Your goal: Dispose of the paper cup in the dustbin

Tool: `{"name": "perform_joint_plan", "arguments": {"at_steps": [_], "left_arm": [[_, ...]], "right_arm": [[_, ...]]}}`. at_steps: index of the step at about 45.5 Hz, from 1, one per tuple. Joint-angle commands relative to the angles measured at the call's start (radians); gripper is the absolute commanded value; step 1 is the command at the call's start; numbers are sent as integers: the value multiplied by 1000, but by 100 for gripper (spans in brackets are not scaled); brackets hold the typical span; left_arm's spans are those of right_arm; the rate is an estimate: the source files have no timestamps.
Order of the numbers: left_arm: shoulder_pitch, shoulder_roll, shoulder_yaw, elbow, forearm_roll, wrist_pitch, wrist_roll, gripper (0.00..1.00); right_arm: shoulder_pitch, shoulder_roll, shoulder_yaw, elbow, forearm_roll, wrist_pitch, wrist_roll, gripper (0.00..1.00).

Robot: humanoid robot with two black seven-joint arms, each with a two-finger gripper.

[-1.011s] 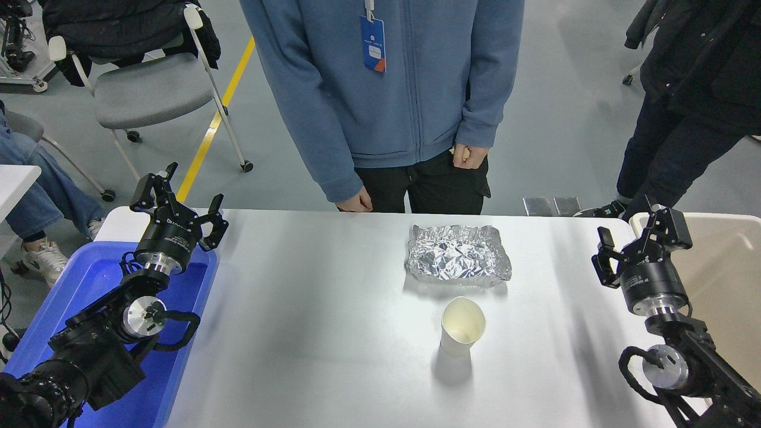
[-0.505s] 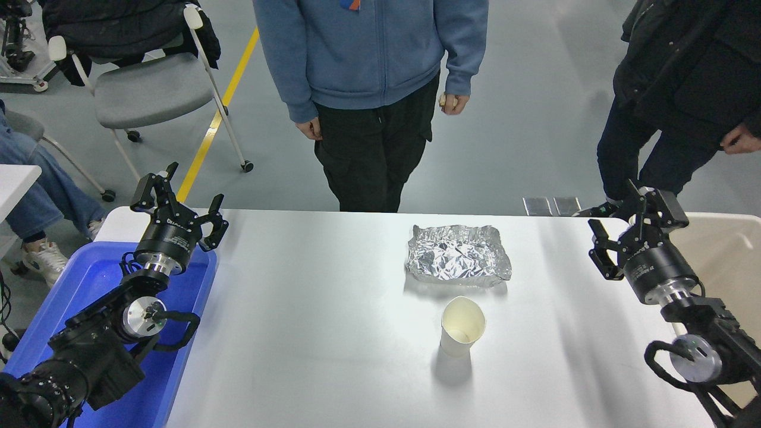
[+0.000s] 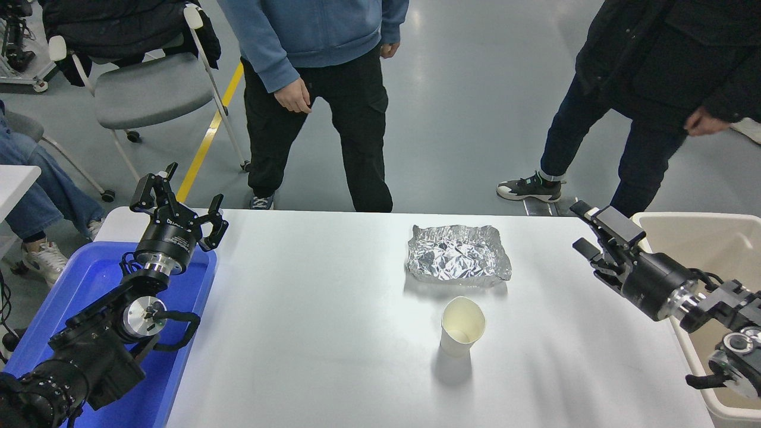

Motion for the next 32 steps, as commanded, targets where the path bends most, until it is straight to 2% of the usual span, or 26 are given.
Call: {"name": "perform_joint_plan", "arguments": {"at_steps": [1, 10, 16, 24, 28, 32], "left_arm": [[-1, 0, 0, 0, 0, 0, 0, 100], [0, 0, 0, 0, 0, 0, 0, 100], [0, 2, 0, 0, 0, 0, 0, 100], [0, 2, 0, 0, 0, 0, 0, 100], [-1, 1, 0, 0, 0, 0, 0, 100], [0, 2, -2, 2, 0, 0, 0, 100]], "right_arm": [[227, -106, -273, 47, -151, -1, 1, 99], [609, -110, -713, 39, -157, -4, 1, 99], [786, -95, -905, 29, -170, -4, 3, 99], [932, -3, -1126, -8, -251, -4, 4, 99], [955, 51, -1200, -59, -277, -13, 4, 99], [956, 123, -1234, -128, -279, -76, 4, 99]]}}
